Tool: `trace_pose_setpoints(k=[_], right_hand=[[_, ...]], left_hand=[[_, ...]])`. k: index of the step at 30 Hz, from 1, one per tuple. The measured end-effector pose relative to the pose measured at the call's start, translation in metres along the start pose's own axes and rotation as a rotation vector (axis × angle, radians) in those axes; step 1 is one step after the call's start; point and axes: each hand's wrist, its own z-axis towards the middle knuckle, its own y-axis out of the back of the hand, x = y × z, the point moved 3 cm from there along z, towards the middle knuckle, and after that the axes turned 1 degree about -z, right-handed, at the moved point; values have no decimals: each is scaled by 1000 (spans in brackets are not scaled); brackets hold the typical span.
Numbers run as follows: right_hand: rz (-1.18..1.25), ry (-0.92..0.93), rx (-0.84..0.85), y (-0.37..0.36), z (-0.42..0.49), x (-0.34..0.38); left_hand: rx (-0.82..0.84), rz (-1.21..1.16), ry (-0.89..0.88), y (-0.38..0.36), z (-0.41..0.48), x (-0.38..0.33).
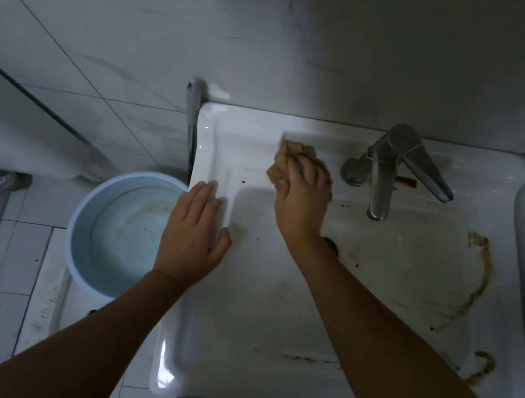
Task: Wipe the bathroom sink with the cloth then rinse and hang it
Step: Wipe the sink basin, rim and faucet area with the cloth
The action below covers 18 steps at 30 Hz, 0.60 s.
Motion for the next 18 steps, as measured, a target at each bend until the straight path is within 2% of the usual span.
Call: trace_pose_setpoints(k=[2,5,9,15,18], right_hand=[[-49,19,-2,6,4,-17],[-93,-140,-12,14,8,-44],[-61,-229,-1,7,6,-31],[-13,88,47,4,-1,-13],[-8,-22,8,15,-1,-44]], left_hand=[[-4,-4,-2,0,0,0],[-22,-8,-15,0,-1,-1],[-16,4,-4,-1,-1,-1],[-7,36,-9,-2,-1,-1],[-6,27,-7,-2,-1,-1]])
